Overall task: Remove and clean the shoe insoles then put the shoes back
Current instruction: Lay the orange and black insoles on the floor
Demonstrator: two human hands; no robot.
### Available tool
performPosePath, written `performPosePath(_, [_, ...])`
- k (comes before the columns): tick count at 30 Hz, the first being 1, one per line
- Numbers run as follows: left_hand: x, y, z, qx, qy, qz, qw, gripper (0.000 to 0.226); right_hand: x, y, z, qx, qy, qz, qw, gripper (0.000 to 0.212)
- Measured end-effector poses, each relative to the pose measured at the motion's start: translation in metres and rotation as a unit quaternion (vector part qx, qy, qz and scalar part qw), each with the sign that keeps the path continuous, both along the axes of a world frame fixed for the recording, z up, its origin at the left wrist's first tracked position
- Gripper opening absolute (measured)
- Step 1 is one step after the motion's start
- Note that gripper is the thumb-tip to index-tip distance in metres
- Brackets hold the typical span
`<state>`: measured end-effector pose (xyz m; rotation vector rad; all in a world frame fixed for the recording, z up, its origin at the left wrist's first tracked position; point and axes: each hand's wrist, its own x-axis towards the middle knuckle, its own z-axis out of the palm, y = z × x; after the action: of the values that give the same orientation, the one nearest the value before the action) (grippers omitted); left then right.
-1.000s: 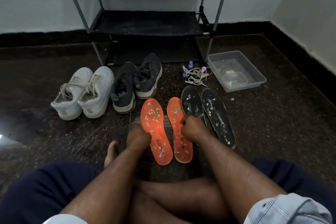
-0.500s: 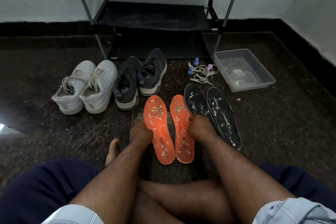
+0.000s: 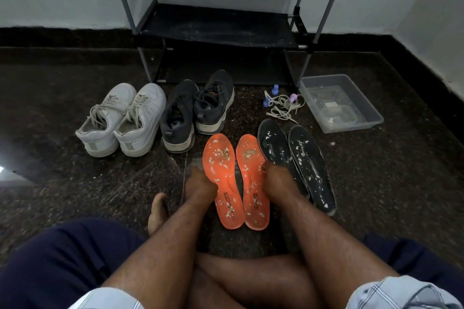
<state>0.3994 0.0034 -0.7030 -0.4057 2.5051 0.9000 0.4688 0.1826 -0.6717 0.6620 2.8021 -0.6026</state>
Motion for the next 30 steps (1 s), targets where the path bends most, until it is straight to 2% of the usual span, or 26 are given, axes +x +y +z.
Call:
performPosePath(3, [-0.004, -0.005, 0.004, 0.006, -0.004, 0.015, 1.0, 0.055, -0.001, -0.001, -0.001, -0.004, 0.004, 0.011, 1.0, 0.039])
performPosePath(6, [-0.008, -0.015, 0.008, -0.028, -0.006, 0.01, 1.0, 0.054, -0.001, -0.004, -0.001, -0.011, 0.008, 0.024, 1.0, 0.042])
performPosePath(11, [-0.004, -0.023, 0.013, -0.087, -0.001, -0.008, 0.996, 0.047, 0.0, -0.01, -0.005, -0.035, 0.029, 0.024, 0.999, 0.036])
performPosePath(17, [-0.003, -0.026, 0.018, -0.1, 0.007, -0.01, 0.995, 0.045, 0.002, -0.017, -0.003, -0.08, 0.044, 0.028, 0.995, 0.034])
performPosePath(23, [0.001, -0.027, 0.025, -0.072, 0.026, -0.022, 0.997, 0.046, 0.004, -0.016, 0.0, -0.088, 0.028, 0.015, 0.996, 0.035])
performPosePath(28, [0.016, -0.01, 0.029, -0.044, 0.103, -0.104, 0.988, 0.05, 0.005, -0.009, 0.001, -0.09, 0.027, 0.013, 0.995, 0.03])
performPosePath(30, [0.023, 0.005, 0.032, -0.006, 0.12, -0.148, 0.982, 0.046, 0.005, -0.005, 0.003, -0.096, 0.035, 0.007, 0.995, 0.024])
